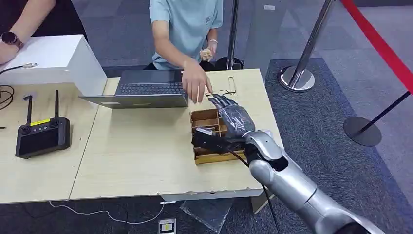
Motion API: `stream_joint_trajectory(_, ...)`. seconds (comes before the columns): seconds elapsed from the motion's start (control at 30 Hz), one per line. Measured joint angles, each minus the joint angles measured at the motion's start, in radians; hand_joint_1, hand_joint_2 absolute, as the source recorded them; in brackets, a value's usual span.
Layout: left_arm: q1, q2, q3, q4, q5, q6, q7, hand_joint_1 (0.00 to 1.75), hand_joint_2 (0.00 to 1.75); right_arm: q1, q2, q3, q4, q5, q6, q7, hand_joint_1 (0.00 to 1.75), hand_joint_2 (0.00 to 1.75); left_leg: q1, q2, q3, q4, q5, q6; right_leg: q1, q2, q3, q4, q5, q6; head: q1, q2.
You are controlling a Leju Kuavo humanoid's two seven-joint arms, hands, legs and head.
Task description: Pass the card to the sensor for recognition and then transmit it.
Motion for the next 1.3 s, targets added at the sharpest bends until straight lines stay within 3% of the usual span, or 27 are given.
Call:
stream_joint_trajectory(0.23, 0.0, 0.0, 0.0, 0.0, 0.009, -0.002, 0.003, 0.0, 1.75, -0.023, 0.025, 0.042, 0.016, -0.003, 0.055, 0.012, 0.0, 1.75, 0.0, 0.0, 0.0, 0.0, 0.0, 0.0, 0.0, 0.0, 0.0, 0.0, 0.0, 0.0, 0.0, 0.0)
stream_joint_trajectory(0.53, -0.001, 0.001, 0.0, 0.0, 0.011, -0.002, 0.002, 0.0, 1.75, -0.06, 0.063, 0.083, 0.082, 0.0, 0.064, 0.029, 0.0, 1.75, 0.0, 0.0, 0.0, 0.0, 0.0, 0.0, 0.0, 0.0, 0.0, 0.0, 0.0, 0.0, 0.0, 0.0)
stream_joint_trajectory(0.9, -0.001, 0.001, -0.001, 0.0, 0.011, -0.008, 0.002, 0.0, 1.75, -0.106, 0.063, 0.118, 0.143, 0.015, 0.081, 0.073, 0.0, 1.75, 0.0, 0.0, 0.0, 0.0, 0.0, 0.0, 0.0, 0.0, 0.0, 0.0, 0.0, 0.0, 0.0, 0.0)
stream_joint_trajectory(1.17, 0.0, 0.001, -0.009, 0.0, 0.012, -0.008, -0.003, 0.0, 1.75, -0.135, 0.035, 0.14, 0.186, -0.014, 0.155, 0.089, 0.0, 1.75, 0.0, 0.0, 0.0, 0.0, 0.0, 0.0, 0.0, 0.0, 0.0, 0.0, 0.0, 0.0, 0.0, 0.0)
stream_joint_trajectory(1.3, -0.001, 0.002, -0.015, 0.0, 0.017, -0.01, -0.003, 0.0, 1.75, -0.191, 0.045, 0.159, 0.249, -0.045, 0.186, 0.067, 0.0, 1.75, 0.0, 0.0, 0.0, 0.0, 0.0, 0.0, 0.0, 0.0, 0.0, 0.0, 0.0, 0.0, 0.0, 0.0)
